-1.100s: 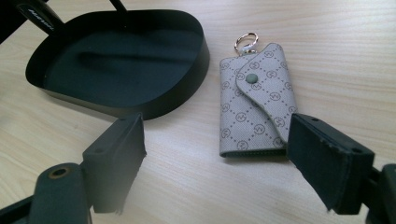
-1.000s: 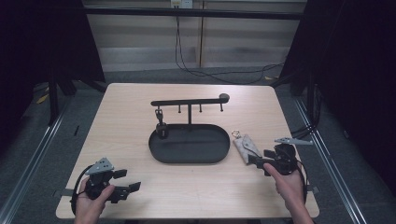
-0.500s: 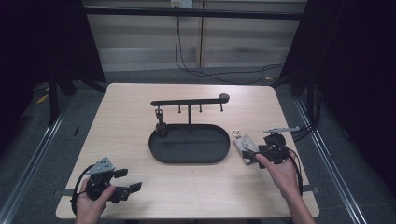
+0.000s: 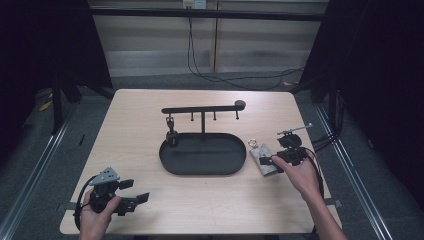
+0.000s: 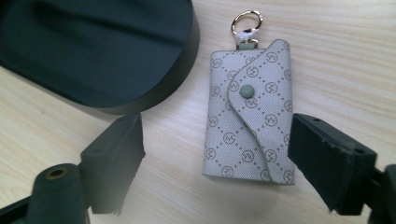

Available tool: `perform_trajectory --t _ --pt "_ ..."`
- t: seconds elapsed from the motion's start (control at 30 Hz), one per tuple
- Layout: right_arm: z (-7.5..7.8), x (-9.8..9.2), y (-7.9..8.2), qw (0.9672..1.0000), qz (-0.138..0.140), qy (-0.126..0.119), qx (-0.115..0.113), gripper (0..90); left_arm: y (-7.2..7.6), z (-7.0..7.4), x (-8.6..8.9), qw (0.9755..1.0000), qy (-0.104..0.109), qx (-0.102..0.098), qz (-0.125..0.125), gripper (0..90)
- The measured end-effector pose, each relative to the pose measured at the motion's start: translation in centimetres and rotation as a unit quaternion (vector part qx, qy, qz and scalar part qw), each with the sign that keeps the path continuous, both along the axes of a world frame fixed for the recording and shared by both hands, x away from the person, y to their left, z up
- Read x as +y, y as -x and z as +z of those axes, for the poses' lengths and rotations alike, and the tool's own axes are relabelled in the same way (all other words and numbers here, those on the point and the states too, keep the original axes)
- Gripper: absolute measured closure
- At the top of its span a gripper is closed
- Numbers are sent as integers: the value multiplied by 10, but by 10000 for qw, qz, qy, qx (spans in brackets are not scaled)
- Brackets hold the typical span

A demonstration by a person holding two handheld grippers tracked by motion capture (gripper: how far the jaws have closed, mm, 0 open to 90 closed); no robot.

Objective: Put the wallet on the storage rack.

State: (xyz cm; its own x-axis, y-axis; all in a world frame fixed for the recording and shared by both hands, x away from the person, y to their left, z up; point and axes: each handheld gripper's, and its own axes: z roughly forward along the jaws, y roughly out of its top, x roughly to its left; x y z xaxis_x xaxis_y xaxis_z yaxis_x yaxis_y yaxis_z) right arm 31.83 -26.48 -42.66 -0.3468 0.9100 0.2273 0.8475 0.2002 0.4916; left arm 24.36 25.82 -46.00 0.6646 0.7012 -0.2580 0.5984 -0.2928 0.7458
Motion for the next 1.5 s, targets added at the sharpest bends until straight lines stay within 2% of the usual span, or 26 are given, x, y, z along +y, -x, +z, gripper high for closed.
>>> perform_trajectory --t 0.07,0.27,0.47,0.63,0.73,0.8,0.9,1.07,1.2,1.27,1.37,1.43,1.5 --pt "1 1 -3 10000 -23 -26 59 163 0 0 0 10000 24 -2 12 180" --pt "3 3 -13 9996 76 152 229 176 -1 -1 -1 10000 -42 3 -76 180" --pt "1 4 -22 9986 56 203 491 200 -2 -2 0 10000 -66 48 -8 179" --pt "1 5 -29 9982 75 217 558 209 -3 -3 -1 9999 -117 53 -45 180" --pt "-3 4 -34 9975 37 189 682 211 -3 -4 -1 9996 -251 99 22 180" --pt "-7 4 -37 9961 41 273 842 203 -3 -4 0 9998 -163 122 24 180" --pt "-12 3 -40 9951 19 287 943 203 -4 -4 0 9998 -167 108 43 180" --pt "-17 0 -46 9943 -13 438 968 206 -4 -4 -1 9998 -178 116 16 180" --pt "-23 1 -50 9926 40 550 1081 209 -4 -4 0 9998 -169 144 -2 180" --pt "-26 3 -52 9913 49 636 1152 210 -4 -4 -1 9998 -166 140 5 180" --pt "-27 8 -57 9880 99 922 1237 211 -4 -4 -1 9998 -151 142 12 180" --pt "-25 11 -59 9884 112 913 1212 225 -4 -4 0 9998 -146 139 14 180" --pt "-25 15 -60 9867 154 1032 1246 229 -4 -4 0 9998 -151 129 6 180"
